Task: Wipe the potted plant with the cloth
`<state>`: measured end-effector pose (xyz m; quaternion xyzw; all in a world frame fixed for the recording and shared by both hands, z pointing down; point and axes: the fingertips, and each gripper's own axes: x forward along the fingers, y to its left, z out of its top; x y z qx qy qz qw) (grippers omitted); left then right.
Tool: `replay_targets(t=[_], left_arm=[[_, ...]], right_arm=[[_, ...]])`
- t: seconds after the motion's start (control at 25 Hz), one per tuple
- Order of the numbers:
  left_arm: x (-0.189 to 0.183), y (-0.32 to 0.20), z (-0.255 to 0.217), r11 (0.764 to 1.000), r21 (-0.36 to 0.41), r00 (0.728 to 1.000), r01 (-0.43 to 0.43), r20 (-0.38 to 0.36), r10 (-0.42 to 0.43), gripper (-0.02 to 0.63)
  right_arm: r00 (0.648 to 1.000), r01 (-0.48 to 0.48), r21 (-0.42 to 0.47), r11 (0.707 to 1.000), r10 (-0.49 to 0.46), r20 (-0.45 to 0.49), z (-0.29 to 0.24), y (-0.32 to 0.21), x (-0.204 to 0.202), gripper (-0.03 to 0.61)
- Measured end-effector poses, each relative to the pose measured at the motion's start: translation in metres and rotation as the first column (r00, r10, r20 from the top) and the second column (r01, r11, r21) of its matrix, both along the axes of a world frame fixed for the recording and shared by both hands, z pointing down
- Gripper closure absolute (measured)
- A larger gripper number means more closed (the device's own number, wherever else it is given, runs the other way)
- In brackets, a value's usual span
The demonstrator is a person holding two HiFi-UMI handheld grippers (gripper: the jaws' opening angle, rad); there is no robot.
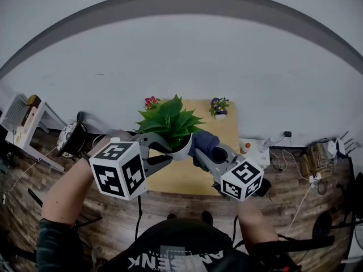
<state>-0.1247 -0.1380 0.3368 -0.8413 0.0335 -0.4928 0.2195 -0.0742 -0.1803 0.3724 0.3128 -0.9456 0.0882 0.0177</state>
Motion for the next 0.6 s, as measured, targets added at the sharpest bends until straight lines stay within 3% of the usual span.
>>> replay_targets(t=[0.2,0.36,0.52,0.6], left_arm=[[0.005,0.004,-0.002,0.999,0.011,0.999,-0.043,0.014,0.043,0.584],[0.039,0.028,0.01,0.995,0.005,0.994,-0.098,0.047,0.098,0.584],[0.04,0.03,0.007,0.991,-0.047,0.992,-0.122,0.03,0.124,0.583],[0.039,0.029,0.007,0.992,-0.035,0.992,-0.121,0.037,0.122,0.583]], right_arm=[[1.0,0.006,-0.059,0.998,-0.007,-0.015,0.024,-0.002,0.009,0.526],[1.0,-0.013,-0.094,0.995,0.013,-0.009,0.046,0.01,0.058,0.526],[0.998,-0.004,-0.019,1.0,0.005,0.057,-0.002,0.002,0.07,0.526],[0.997,0.028,0.047,0.999,-0.031,0.067,-0.033,0.004,0.065,0.526]])
